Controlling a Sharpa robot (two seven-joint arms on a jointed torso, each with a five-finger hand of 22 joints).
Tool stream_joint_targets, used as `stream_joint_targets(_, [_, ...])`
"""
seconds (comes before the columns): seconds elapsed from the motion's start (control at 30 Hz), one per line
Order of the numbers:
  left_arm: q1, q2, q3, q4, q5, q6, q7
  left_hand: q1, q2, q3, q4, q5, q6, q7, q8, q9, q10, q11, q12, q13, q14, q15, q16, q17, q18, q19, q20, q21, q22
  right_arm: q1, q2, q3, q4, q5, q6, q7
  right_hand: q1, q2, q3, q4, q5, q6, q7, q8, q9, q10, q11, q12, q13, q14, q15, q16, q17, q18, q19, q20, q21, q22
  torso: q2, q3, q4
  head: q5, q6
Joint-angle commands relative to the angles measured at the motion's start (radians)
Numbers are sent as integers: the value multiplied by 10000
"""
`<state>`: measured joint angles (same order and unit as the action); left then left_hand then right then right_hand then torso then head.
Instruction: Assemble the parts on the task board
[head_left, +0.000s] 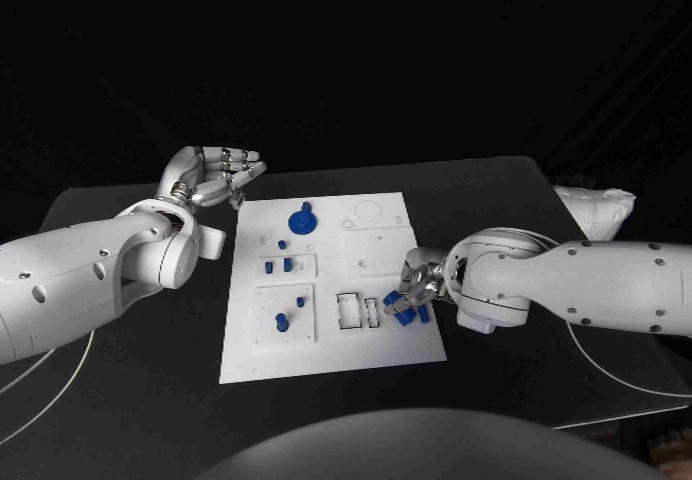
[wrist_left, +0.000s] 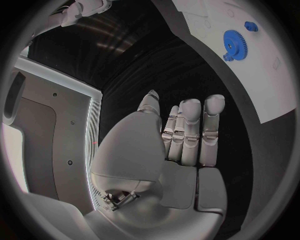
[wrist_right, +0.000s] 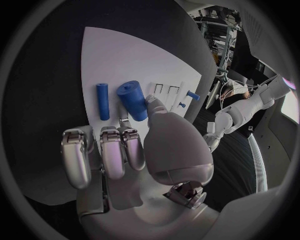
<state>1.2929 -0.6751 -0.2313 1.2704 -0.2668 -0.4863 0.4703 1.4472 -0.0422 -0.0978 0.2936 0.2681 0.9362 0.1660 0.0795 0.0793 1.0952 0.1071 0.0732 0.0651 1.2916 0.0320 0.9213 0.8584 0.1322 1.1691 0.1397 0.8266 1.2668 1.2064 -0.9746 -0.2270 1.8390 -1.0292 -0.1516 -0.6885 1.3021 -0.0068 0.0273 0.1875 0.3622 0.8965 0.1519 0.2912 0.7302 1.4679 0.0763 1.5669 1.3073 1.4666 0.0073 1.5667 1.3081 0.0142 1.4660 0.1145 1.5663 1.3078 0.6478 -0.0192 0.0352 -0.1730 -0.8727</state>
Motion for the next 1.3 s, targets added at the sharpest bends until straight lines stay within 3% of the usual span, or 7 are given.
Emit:
stream_joint_targets(0.03, [3, -4, 8, 34, -4, 142, 80, -2, 104, -71, -11, 67, -40, 14, -38, -10, -54, 8, -54, 4, 44, 8, -54, 15, 68, 75, -25, -37, -9, -114, -83, -93, 58, 1514, -606, 70, 402, 305, 1707, -1571, 41, 300, -70, -240, -4422, 1029, 44, 39, 2635, 1042, 21, 41, 2627, -142, 1048, 42, 45, 2630, 0, -1, -8, 32, 1])
stream_joint_targets(0.2, [3, -9, 8, 34, -4, 136, 79, -2, 104, -71, -11, 67, -40, 14, -38, -10, -54, 8, -54, 4, 44, 8, -54, 15, 68, 75, -25, -37, -9, -54, -275, -91, 204, 2220, -1005, 384, 262, 169, 2042, -1741, 48, 960, -175, -530, -4690, 1029, -69, 39, 2635, 1042, 2, 41, 2627, -142, 1048, 40, 45, 2630, 2, -1, 2, 49, 1])
stream_joint_targets(0.53, [4, -24, 8, 38, -4, 125, 69, -2, 114, -73, -9, 67, -41, 14, -39, -11, -53, 8, -52, 5, 41, 8, -64, 7, 70, 75, -25, -49, -12, 298, -436, -88, 323, 3285, -1340, 871, 184, 91, 2140, -1819, 27, 1207, -229, -658, -4785, 1029, -106, 39, 2635, 1042, -43, 41, 2627, -142, 1048, 9, 45, 2630, 7, -5, -9, 74, 1])
stream_joint_targets(0.93, [6, -30, 9, 24, -4, 126, 50, -3, 121, -76, -9, 67, -42, 14, -39, -10, -52, 8, -51, 5, 38, 8, -73, 0, 68, 81, -24, -49, -11, 476, -307, -80, 179, 4608, -1456, 1403, 136, 54, 2158, -1838, -10, 1281, -241, -719, -4826, 1029, -119, 39, 2635, 1042, -54, 41, 2627, -142, 1048, -4, 45, 2630, 4, 4, -1, 154, 1])
stream_joint_targets(1.3, [6, 1, 9, -27, -4, 139, 37, -3, 121, -76, -9, 67, -42, 14, -39, -10, -52, 8, -51, 5, 38, 8, -73, 0, 68, 81, -24, -49, -11, 533, -85, -79, -69, 6205, -1063, 1544, 4, 28, 2168, -1817, -119, 1390, -256, -836, -4899, 1029, -135, 39, 2635, 1042, -74, 41, 2627, -142, 1048, -24, 45, 2630, -10, -8, 1, 222, 1])
